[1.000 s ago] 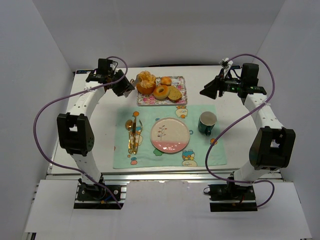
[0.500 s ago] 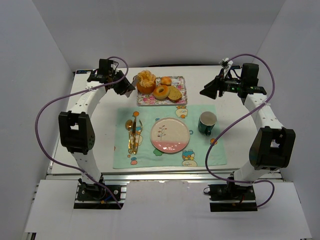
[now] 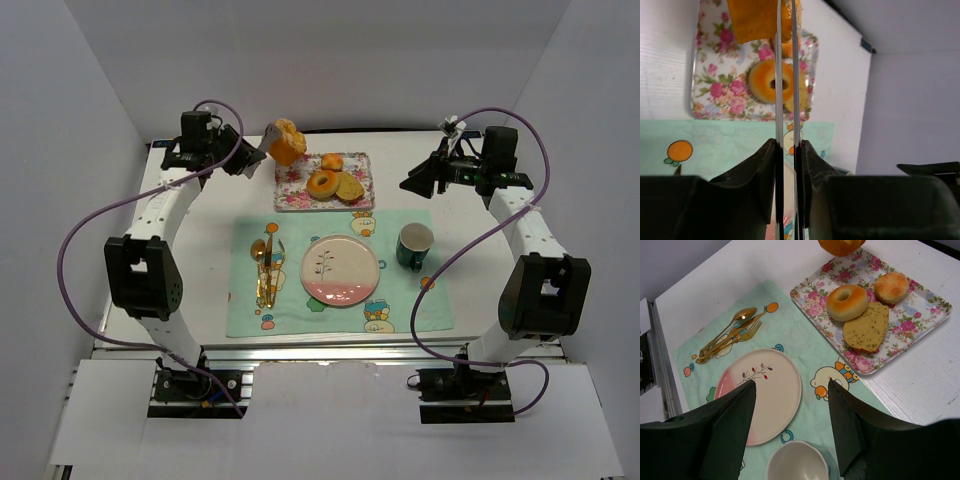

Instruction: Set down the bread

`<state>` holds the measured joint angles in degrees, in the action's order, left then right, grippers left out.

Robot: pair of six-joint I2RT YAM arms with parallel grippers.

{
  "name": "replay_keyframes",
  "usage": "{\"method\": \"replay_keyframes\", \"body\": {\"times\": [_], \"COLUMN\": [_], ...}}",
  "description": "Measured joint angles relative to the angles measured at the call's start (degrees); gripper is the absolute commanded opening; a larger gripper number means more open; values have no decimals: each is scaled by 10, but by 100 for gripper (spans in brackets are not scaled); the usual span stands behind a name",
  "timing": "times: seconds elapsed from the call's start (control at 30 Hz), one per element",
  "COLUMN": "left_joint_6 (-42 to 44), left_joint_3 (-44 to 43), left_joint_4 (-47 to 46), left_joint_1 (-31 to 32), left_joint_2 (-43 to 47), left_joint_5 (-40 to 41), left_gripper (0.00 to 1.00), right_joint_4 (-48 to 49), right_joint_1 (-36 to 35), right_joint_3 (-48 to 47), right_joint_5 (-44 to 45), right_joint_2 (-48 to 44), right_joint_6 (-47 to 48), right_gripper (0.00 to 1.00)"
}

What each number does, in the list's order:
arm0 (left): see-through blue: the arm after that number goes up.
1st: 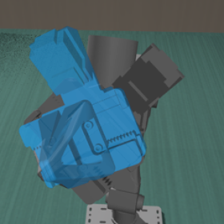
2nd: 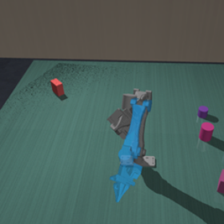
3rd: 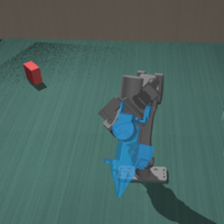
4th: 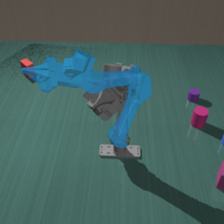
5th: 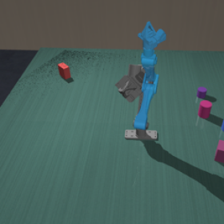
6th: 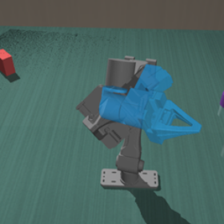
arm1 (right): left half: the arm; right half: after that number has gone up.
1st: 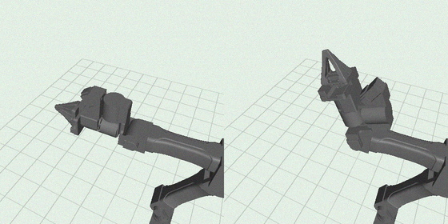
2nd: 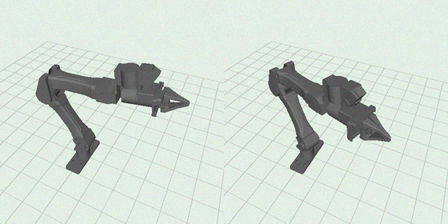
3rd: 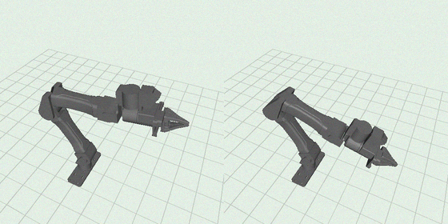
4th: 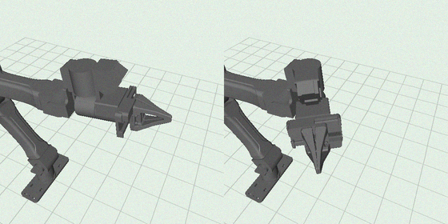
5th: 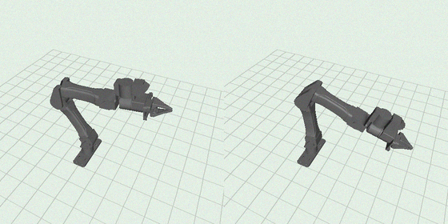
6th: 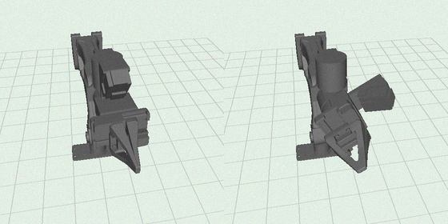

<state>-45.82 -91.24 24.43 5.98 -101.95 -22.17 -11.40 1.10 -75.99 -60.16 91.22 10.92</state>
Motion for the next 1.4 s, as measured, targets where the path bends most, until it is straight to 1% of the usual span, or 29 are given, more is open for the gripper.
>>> {"method": "replay_keyframes", "body": {"times": [0.13,0.27,0.4,0.5,0.7,0.97,1.03,1.07,1.1,1.17,1.2,1.27,1.3,1.4], "left_joint_6": [-21,-39,-44,-38,-26,15,21,23,24,28,29,33,35,37], "left_joint_3": [29,81,134,164,213,224,224,223,222,218,216,207,202,184], "left_joint_4": [-47,-87,-94,-90,-67,-27,-24,-24,-24,-21,-19,-12,-8,0], "left_joint_1": [-5,-5,-5,-5,-5,-7,-8,-9,-9,-9,-10,-10,-10,-10], "left_joint_2": [44,105,163,190,196,188,186,183,179,164,155,136,127,107], "left_joint_5": [-16,-38,-55,-57,-39,6,9,10,10,15,18,23,25,33], "left_gripper": [0,0,0,0,0,0,6,17,23,29,34,39,43,47], "right_joint_4": [0,-1,-3,-5,-6,-9,-9,-9,-9,-9,-8,-8,-9,-8], "right_joint_1": [0,0,0,0,0,0,0,0,0,0,0,0,0,0], "right_joint_3": [0,0,0,0,0,0,0,0,0,0,0,0,0,0], "right_joint_5": [0,0,0,0,0,0,0,0,0,0,0,0,0,0], "right_joint_2": [-1,-2,-4,-4,-4,-4,-4,-4,-4,-4,-4,-4,-4,-4], "right_joint_6": [0,0,0,0,0,2,2,2,2,2,2,2,2,2], "right_gripper": [64,64,64,64,64,64,64,64,64,64,64,64,64,64]}}
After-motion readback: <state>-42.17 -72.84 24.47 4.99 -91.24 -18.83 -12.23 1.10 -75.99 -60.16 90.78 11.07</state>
